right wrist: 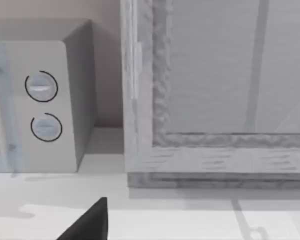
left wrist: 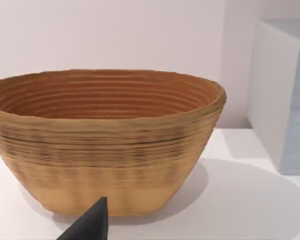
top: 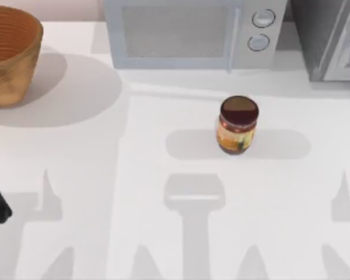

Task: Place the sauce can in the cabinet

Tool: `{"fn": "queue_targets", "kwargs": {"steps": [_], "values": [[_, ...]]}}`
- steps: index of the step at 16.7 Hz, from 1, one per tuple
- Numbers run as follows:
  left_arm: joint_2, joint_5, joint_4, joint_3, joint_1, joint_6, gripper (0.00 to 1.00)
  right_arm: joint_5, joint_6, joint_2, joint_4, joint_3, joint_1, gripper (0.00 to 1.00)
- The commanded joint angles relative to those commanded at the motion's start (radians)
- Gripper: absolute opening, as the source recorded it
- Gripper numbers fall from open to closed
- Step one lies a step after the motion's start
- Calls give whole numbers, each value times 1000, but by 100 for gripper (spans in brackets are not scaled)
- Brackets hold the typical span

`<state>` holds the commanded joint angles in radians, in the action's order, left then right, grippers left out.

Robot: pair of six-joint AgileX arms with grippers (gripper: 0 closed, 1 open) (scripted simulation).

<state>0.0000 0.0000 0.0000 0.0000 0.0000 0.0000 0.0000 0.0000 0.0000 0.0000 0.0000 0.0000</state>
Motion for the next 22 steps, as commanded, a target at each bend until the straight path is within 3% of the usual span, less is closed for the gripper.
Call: {"fn": "queue_targets", "kwargs": {"steps": [4, 9, 14, 22], "values": [[0, 0, 0, 0, 0, 0, 100, -19, -15, 28, 1, 15, 4, 100], [0, 0, 0, 0, 0, 0, 100, -159, -123, 274, 1, 133, 16, 100], [0, 0, 0, 0, 0, 0, 100, -398, -290, 715, -10, 329, 16, 100], [0, 0, 0, 0, 0, 0, 100, -899, -592, 1571, -3, 737, 16, 100]]}}
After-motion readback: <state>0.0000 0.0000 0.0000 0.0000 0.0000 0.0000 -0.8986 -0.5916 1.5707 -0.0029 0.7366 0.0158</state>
